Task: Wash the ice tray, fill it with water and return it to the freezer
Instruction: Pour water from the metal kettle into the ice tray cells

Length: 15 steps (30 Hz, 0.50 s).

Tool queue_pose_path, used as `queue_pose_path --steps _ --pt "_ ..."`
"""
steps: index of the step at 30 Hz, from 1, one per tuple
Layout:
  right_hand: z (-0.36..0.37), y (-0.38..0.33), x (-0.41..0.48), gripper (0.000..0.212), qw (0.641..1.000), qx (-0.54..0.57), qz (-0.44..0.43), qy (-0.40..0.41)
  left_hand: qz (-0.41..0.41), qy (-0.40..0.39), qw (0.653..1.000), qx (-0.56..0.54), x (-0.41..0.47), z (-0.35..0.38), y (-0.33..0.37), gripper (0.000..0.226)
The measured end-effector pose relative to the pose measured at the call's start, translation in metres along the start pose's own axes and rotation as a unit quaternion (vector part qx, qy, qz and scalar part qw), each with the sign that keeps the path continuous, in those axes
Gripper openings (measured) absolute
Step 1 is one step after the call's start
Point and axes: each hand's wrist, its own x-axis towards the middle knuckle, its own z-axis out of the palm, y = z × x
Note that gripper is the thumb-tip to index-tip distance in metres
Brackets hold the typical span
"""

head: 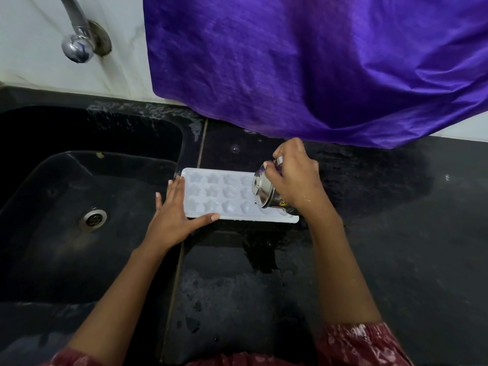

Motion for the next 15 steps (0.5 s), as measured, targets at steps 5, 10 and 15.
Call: queue_pose_path --steps 5,10,15 --pt "-0.0026 -0.0016 -0.0002 0.016 1.0 0.004 -0.009 0.007 -0.003 0.004 1.0 0.0 -0.0007 -0.0005 0.0024 0.12" --pt "-0.0054 -0.0035 -0.0008 0.016 1.0 0.005 -0.014 0.015 -0.002 0.001 1.0 0.004 -0.0002 -0.0002 0.0006 0.125" --pt "-0.0056 -0.003 -0.0012 0.017 1.0 0.006 -0.012 0.012 0.001 0.003 1.0 0.0 -0.0002 0.0002 -0.0003 0.13"
